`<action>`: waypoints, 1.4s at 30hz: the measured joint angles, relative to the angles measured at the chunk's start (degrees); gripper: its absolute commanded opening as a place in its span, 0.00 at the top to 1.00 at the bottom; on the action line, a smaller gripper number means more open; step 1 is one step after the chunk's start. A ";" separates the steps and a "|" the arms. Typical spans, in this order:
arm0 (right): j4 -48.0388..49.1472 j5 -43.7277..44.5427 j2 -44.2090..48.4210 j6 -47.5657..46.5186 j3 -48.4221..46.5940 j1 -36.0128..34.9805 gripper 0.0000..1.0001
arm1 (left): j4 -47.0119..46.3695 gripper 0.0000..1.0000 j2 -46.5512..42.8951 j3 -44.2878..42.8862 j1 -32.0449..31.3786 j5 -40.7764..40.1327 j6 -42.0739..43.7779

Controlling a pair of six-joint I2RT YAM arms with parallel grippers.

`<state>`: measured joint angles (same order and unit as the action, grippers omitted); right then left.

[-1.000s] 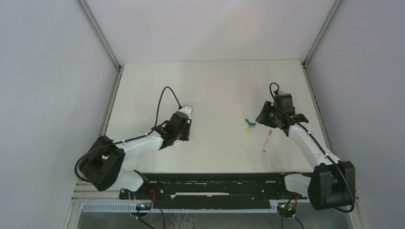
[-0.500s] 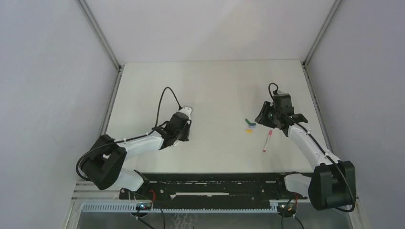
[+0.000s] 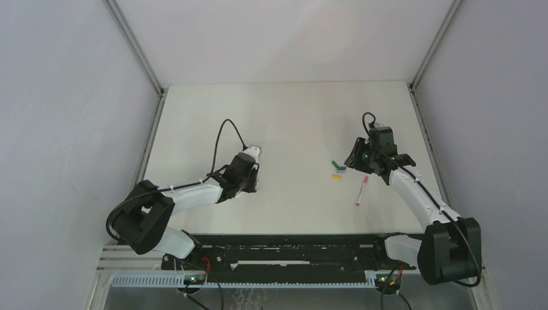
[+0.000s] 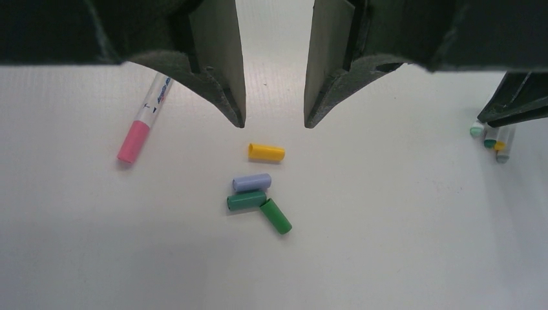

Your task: Insert the pens into the pen caps

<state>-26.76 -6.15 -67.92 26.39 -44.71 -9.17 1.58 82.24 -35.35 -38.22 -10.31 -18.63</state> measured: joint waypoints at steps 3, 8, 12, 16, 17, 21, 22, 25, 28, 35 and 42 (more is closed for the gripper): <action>0.00 0.09 0.00 0.02 0.00 -0.02 0.64 | -0.20 0.77 0.44 0.02 -0.02 0.55 -0.24; 0.02 0.11 0.00 0.00 0.00 -0.22 0.64 | -1.25 0.77 0.94 0.83 -0.11 1.95 -0.31; 0.17 0.11 0.00 0.00 0.37 -0.26 0.64 | -1.90 0.78 1.22 0.87 -0.72 2.05 -0.35; 0.22 0.11 0.00 0.02 0.81 -0.26 0.64 | -3.17 0.93 1.86 0.87 -1.49 2.05 -0.50; 0.22 0.11 0.00 0.02 0.92 -0.26 0.64 | -3.48 0.96 2.01 0.87 -1.62 2.10 -0.74; 0.09 0.15 0.61 0.02 1.27 -0.26 0.64 | -4.42 1.00 2.21 0.87 -1.88 3.45 -1.86; 0.00 0.22 1.16 0.04 1.38 -0.26 0.64 | -4.50 1.00 2.21 0.85 -1.92 4.13 -2.34; -0.31 0.28 4.04 0.33 1.53 -0.35 0.62 | -4.26 1.00 1.60 0.90 -2.21 7.17 -4.52; -0.22 0.04 8.04 1.03 1.60 -1.53 0.58 | -4.11 1.00 -1.36 0.92 -2.47 9.81 -7.32; 7.50 -3.06 16.09 5.07 4.33 -14.62 0.39 | -8.87 1.00 -14.69 0.92 -2.56 13.99 -14.64; 22.95 -5.64 8.31 8.92 5.95 -32.46 0.34 | -11.93 1.00 -21.22 0.92 -2.56 15.32 -19.91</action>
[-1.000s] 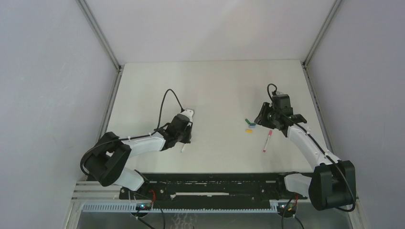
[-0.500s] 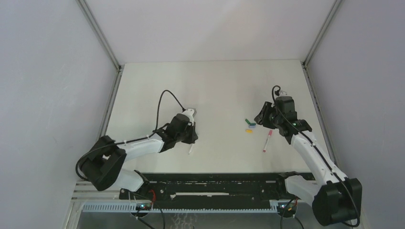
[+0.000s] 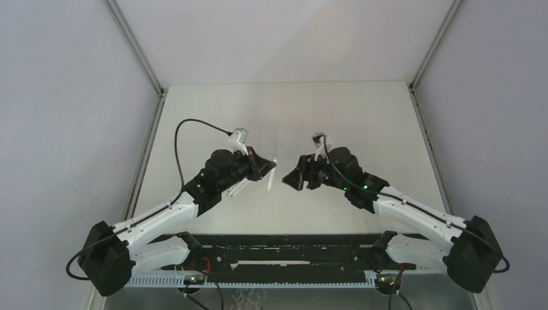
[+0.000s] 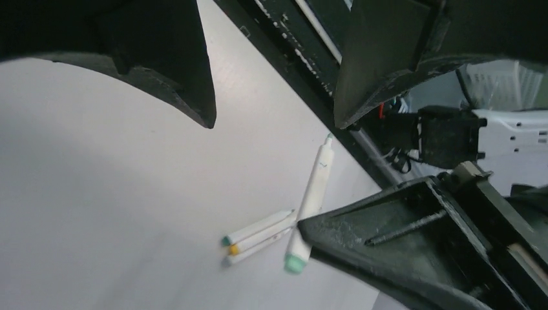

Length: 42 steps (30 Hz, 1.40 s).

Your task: Insert the pens into the pen caps

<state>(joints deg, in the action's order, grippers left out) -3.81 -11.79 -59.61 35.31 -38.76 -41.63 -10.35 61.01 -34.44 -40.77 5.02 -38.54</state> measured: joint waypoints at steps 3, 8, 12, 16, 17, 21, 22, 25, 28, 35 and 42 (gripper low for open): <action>3.65 -0.92 -5.14 0.63 -0.83 -4.31 0.34 | -0.74 1.00 -1.95 0.00 0.02 0.13 -1.49; 7.34 -1.92 -10.93 0.87 -3.78 -8.11 0.39 | -1.49 1.00 -4.13 0.00 0.00 0.09 -2.93; 9.22 -2.36 -13.49 1.11 -5.84 -9.29 0.47 | -1.60 1.00 -4.74 0.00 0.00 0.00 -3.52; 10.86 -2.45 -14.56 1.66 -6.27 -9.70 0.67 | -1.60 1.00 -5.60 0.13 0.02 -0.31 -4.00; 11.02 -2.54 -14.82 1.99 -6.36 -9.75 0.73 | -1.68 1.00 -5.97 0.31 0.02 -0.37 -4.00; 11.58 -3.08 -15.61 2.73 -6.45 -9.90 1.00 | -1.75 1.00 -6.82 0.94 0.02 -0.83 -4.02; 11.32 -2.69 -15.63 2.95 -6.45 -9.88 1.00 | -1.88 1.00 -6.84 0.94 0.02 -0.83 -4.00; 11.17 -2.47 -15.61 3.43 -6.45 -9.62 1.00 | -2.08 0.71 -7.06 0.96 0.02 -1.14 -3.93; 10.32 -3.30 -15.19 3.04 -6.47 -9.38 1.00 | -2.60 0.36 -7.45 1.51 0.00 -1.14 -2.45; -2.99 -12.72 -9.88 -0.20 -7.10 -2.19 1.00 | 1.75 0.30 -15.78 3.19 -0.33 -2.45 9.38; -23.04 -27.17 -8.26 -4.72 -9.40 1.77 1.00 | 8.33 0.31 -22.03 1.64 -11.37 -3.06 23.52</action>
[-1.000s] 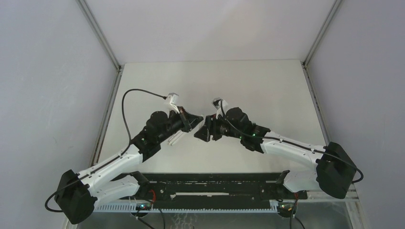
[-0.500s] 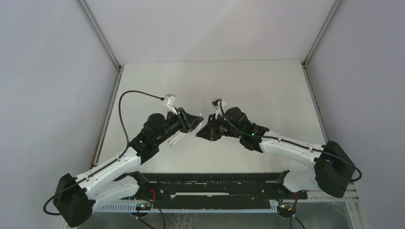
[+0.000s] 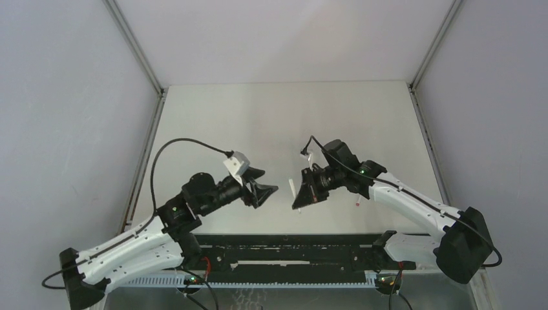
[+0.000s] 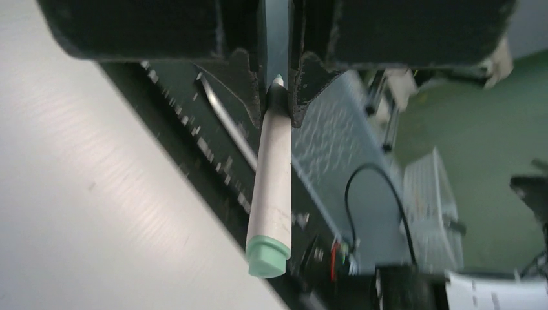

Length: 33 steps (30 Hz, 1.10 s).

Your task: Insert the pens into the pen caps

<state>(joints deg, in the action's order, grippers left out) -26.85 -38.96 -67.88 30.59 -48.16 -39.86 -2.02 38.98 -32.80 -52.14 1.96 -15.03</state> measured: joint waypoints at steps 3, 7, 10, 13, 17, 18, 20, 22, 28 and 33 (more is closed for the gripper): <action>-6.54 -5.73 0.50 -0.96 -0.02 -1.07 1.00 | 5.57 0.31 0.94 -3.43 -6.84 0.90 6.16; -11.56 -11.78 0.94 -1.44 -0.50 -3.23 1.00 | 13.44 0.32 2.19 -8.39 -13.75 2.62 15.23; -13.53 -15.15 0.81 -1.49 -1.64 -5.38 1.00 | 17.79 0.34 2.29 -9.99 -19.10 1.51 22.86; -14.16 -17.25 0.00 -1.46 -3.04 -7.32 1.00 | 20.74 0.35 2.86 -10.05 -24.87 -1.03 29.57; -13.73 -19.21 -1.49 -1.11 -4.24 -9.09 1.00 | 22.51 0.36 4.55 -10.05 -30.97 -5.18 35.69; -13.49 -19.74 -1.81 -0.92 -4.31 -9.38 1.00 | 22.47 0.36 4.76 -10.05 -31.93 -6.19 36.70; -12.90 -20.65 -2.54 -0.52 -4.35 -9.88 1.00 | 22.36 0.36 5.38 -10.05 -33.79 -8.33 38.66; -12.57 -21.55 -3.48 -0.09 -4.61 -10.40 1.00 | 22.29 0.38 6.34 -10.05 -34.95 -9.70 39.91; -12.33 -22.97 -5.84 0.24 -5.81 -11.39 1.00 | 22.21 0.44 9.86 -10.05 -37.18 -12.63 42.16; -12.13 -24.15 -7.43 0.37 -5.90 -12.33 1.00 | 22.21 0.50 11.43 -10.05 -37.81 -13.40 42.73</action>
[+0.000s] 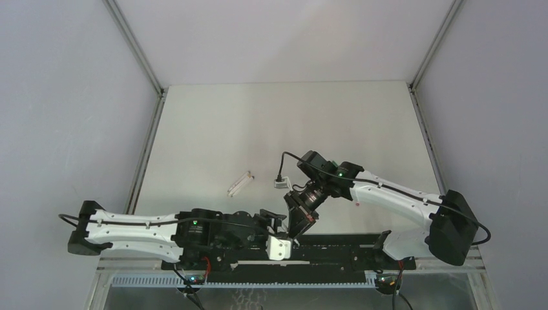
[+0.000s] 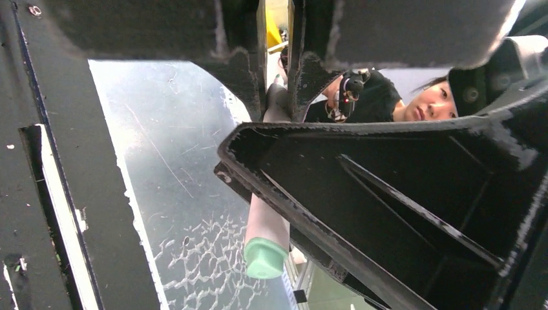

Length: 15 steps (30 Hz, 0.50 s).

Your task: Insert the pens into the pen caps

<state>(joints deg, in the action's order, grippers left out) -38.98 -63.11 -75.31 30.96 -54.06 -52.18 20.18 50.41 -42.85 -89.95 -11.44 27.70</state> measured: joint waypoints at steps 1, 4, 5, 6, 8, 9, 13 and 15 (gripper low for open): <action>0.04 -0.11 -0.20 0.07 0.00 -0.07 1.00 | 0.00 0.51 0.28 0.00 -0.11 -0.04 0.00; 0.57 -0.68 -0.90 0.85 0.00 -0.20 1.00 | -0.22 0.54 1.49 -0.02 -0.44 -0.35 0.15; 0.76 -0.90 -1.11 1.40 0.00 -0.26 1.00 | -0.37 0.55 1.99 -0.04 -0.55 -0.48 0.31; 0.98 -1.05 -1.29 1.68 0.00 -0.33 1.00 | -0.42 0.56 2.36 -0.13 -0.61 -0.48 0.33; 1.66 -1.64 -1.64 2.36 0.00 -0.46 1.00 | -0.52 0.62 3.13 -0.55 -0.79 -0.50 0.35; 1.95 -1.84 -1.75 2.49 0.00 -0.48 1.00 | -0.55 0.66 3.32 -0.68 -0.81 -0.48 0.33; 1.73 -2.60 -2.29 3.17 0.00 -0.35 1.00 | 0.66 0.85 4.20 -1.01 -1.51 -0.09 0.46; 1.42 -2.51 -2.54 3.52 0.00 -0.13 0.93 | 1.60 0.94 4.59 -1.05 -2.01 0.07 0.37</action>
<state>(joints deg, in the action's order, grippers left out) -37.56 -65.63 -77.84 34.48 -54.06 -52.31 21.78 55.00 -43.90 -91.96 -11.38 28.08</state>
